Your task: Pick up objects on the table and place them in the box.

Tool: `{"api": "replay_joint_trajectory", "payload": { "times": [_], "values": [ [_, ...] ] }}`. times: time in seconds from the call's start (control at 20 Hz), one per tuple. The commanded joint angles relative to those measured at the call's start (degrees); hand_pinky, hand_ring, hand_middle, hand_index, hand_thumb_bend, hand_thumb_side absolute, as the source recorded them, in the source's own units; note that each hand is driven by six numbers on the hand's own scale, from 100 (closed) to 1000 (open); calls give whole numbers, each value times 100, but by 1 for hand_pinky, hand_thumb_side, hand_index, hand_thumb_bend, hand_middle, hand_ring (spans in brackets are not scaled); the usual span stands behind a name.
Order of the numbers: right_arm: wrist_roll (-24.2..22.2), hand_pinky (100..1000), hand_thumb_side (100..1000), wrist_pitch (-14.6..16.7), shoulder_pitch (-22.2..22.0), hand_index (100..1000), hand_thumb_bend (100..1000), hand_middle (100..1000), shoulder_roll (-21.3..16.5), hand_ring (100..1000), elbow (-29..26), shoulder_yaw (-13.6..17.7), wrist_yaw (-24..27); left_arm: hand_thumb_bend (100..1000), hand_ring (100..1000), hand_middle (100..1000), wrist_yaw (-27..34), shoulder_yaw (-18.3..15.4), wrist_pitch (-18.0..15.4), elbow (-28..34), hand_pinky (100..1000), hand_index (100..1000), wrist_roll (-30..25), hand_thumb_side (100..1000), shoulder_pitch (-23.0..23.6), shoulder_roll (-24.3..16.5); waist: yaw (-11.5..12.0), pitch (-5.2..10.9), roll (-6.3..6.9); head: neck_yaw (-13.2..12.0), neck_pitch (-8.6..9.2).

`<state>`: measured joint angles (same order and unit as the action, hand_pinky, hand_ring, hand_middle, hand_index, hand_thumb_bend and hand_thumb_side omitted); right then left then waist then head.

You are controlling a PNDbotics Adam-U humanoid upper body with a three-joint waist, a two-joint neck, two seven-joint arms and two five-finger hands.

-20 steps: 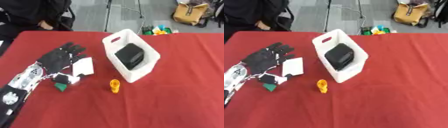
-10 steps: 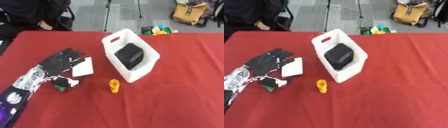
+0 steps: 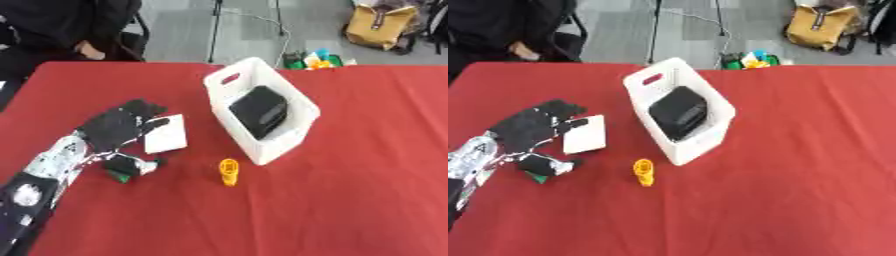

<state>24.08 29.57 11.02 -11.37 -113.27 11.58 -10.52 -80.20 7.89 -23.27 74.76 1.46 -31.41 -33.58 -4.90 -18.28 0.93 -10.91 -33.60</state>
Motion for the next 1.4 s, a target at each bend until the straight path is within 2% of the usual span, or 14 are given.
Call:
{"api": "replay_joint_trajectory", "payload": {
  "times": [0.05,0.8,1.2,1.4],
  "values": [
    [-25,777,1000,8,17,701,100,711,-62,833,-132,-13,18,371,1000,1000,71,-89,50,-22,1000,1000,-26,1000,-120,-57,1,82,-13,-13,91],
    [-44,778,1000,27,16,702,100,712,-48,834,-132,-25,18,323,1000,1000,-31,-138,237,-580,1000,1000,-74,1000,-378,113,-19,60,-25,-36,121],
    [-44,778,1000,37,21,702,100,712,-51,834,-132,-30,31,334,1000,1000,-160,-118,228,-737,1000,1000,-147,1000,-455,141,-21,58,-34,-44,116],
    [-23,779,1000,40,18,703,100,712,-51,835,-132,-24,32,305,1000,1000,-194,-104,198,-721,1000,1000,-90,1000,-462,147,-16,50,-35,-47,108]
  ]
}}
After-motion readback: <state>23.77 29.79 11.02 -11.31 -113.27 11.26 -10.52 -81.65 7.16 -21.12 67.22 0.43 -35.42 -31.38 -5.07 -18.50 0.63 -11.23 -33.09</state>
